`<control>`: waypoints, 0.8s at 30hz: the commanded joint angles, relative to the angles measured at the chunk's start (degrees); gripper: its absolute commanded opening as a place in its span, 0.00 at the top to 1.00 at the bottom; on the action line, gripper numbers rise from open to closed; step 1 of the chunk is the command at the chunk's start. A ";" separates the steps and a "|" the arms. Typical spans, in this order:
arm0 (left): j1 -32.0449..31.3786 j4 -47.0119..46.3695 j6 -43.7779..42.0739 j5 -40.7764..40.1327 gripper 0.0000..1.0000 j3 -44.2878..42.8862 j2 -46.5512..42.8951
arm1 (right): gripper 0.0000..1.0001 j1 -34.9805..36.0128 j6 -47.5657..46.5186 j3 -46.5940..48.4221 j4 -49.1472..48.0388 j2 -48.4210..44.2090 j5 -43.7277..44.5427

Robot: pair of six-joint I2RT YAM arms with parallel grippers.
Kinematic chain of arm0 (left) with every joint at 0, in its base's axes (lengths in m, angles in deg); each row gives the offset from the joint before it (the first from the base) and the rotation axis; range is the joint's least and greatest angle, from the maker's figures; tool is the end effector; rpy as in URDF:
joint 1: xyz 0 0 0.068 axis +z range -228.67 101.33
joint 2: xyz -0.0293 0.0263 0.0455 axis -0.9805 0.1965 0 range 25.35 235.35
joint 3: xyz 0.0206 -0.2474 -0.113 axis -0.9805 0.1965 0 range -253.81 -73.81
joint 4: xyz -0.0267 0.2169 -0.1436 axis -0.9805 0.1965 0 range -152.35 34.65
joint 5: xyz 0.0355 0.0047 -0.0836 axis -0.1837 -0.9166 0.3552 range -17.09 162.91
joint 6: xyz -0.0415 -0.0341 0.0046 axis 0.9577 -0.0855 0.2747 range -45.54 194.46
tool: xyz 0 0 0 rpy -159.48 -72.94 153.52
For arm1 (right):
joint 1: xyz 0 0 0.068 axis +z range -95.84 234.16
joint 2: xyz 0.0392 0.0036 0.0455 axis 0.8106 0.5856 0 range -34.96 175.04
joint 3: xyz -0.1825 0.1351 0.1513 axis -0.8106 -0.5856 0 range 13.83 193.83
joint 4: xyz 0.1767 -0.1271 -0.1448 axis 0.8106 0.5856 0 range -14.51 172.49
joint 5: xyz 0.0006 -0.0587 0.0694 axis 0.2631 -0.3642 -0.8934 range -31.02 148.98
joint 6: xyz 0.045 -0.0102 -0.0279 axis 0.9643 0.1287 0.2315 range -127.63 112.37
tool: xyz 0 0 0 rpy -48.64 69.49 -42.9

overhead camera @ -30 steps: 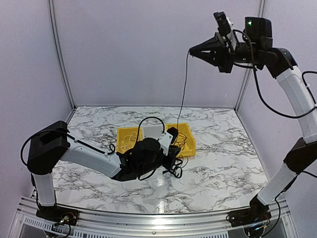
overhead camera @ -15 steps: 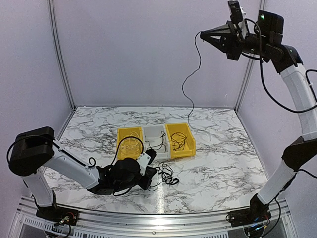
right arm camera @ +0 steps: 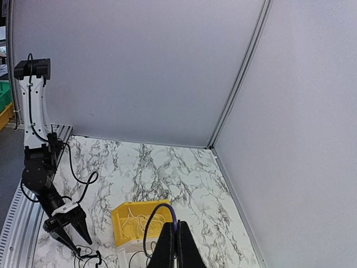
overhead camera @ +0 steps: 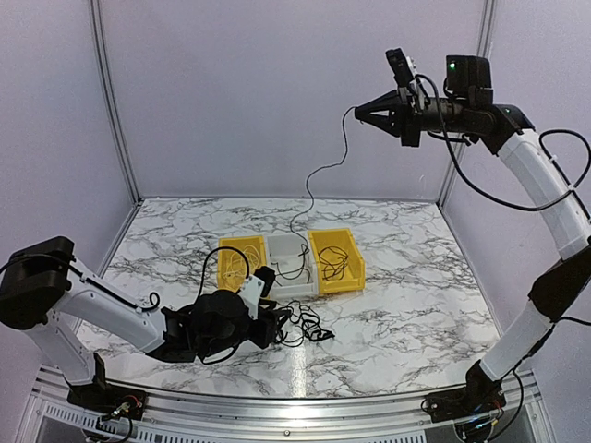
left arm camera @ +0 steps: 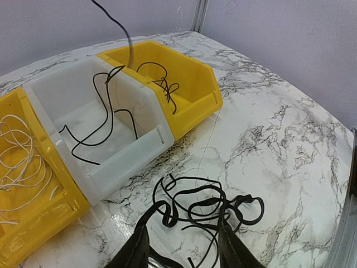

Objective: Untangle the cables

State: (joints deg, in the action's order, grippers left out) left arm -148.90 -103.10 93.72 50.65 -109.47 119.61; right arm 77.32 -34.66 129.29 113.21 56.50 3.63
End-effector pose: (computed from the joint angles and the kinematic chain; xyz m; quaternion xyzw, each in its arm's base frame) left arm 0.1210 -0.2969 0.1661 0.2386 0.7647 -0.2960 0.5202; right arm 0.2807 0.1519 0.5095 -0.5552 0.5091 0.3466 0.5590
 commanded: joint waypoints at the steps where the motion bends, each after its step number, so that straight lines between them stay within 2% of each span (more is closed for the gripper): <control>1: -0.72 -0.91 1.87 -1.86 0.55 0.91 -2.58 | 1.00 -0.43 -1.53 -2.22 -3.19 -1.64 3.53; 11: -1.50 -0.91 2.18 -2.85 0.53 2.39 -4.65 | 1.00 -0.85 -3.56 -11.16 -9.08 -0.65 10.99; 24: -1.66 -0.91 2.76 -4.43 0.53 4.70 -6.28 | 1.00 -5.06 -2.99 -18.66 -16.68 4.62 14.37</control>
State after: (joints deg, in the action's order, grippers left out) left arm -150.26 -103.13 95.73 47.66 -105.80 114.67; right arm 73.73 -37.67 111.71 100.24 58.70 16.00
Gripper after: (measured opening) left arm 0.469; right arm 0.019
